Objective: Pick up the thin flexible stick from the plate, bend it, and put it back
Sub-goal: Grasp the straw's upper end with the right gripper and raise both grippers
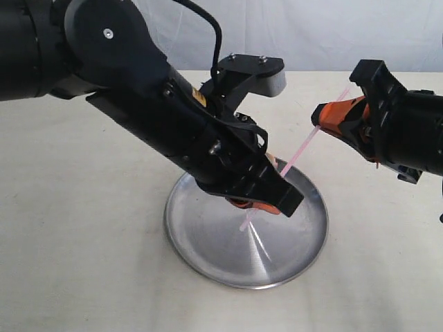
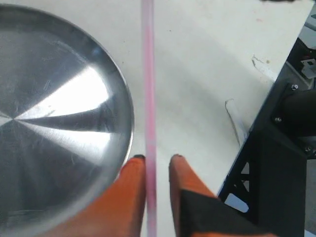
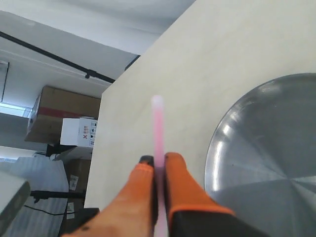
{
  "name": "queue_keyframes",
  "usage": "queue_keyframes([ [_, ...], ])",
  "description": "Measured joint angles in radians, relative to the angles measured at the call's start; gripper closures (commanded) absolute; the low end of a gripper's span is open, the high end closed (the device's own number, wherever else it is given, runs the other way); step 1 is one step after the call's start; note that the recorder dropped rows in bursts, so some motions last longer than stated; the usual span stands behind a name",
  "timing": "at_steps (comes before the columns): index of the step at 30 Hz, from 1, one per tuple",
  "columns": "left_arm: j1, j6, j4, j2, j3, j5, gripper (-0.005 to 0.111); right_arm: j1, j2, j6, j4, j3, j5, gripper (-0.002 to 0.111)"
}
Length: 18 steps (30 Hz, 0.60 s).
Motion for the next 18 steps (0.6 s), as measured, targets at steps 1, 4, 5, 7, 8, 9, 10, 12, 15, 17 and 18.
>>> queue_keyframes([
  [1,0.000,-0.008,0.011,0.000,0.000,0.005,0.072,0.000,0.000,0.000,0.000,0.001,-0.002,0.108],
  [4,0.000,-0.035,0.044,0.000,0.000,0.012,0.069,0.000,0.000,0.000,0.000,0.001,-0.002,0.108],
  [5,0.000,-0.041,0.052,0.000,0.000,0.012,0.069,0.000,0.000,0.000,0.000,0.001,-0.002,0.108],
  [7,0.000,-0.048,0.063,0.000,0.000,0.012,0.072,0.000,0.000,0.000,0.000,0.001,-0.002,0.108],
  [8,0.000,-0.050,0.064,0.000,0.000,0.012,0.075,0.000,0.000,0.000,0.000,0.001,-0.002,0.108],
  [9,0.000,-0.052,0.067,0.000,0.000,0.012,0.079,0.000,0.000,0.000,0.000,0.001,-0.002,0.108],
  [10,0.000,-0.059,0.073,0.000,0.000,0.012,0.083,0.000,0.000,0.000,0.000,0.001,-0.002,0.108],
  [12,0.000,-0.075,0.090,0.000,0.000,0.014,0.096,0.000,0.000,0.000,0.000,0.001,-0.002,0.108],
  [15,0.000,-0.104,0.137,0.000,0.000,0.016,0.107,0.000,0.000,-0.002,0.000,0.001,-0.002,0.108],
  [17,0.000,-0.107,0.147,0.000,0.000,0.016,0.107,0.000,0.002,-0.002,0.000,0.001,-0.002,0.108],
  [18,-0.001,-0.110,0.149,0.000,0.000,0.016,0.107,0.000,0.004,-0.002,0.000,0.001,-0.002,0.108],
])
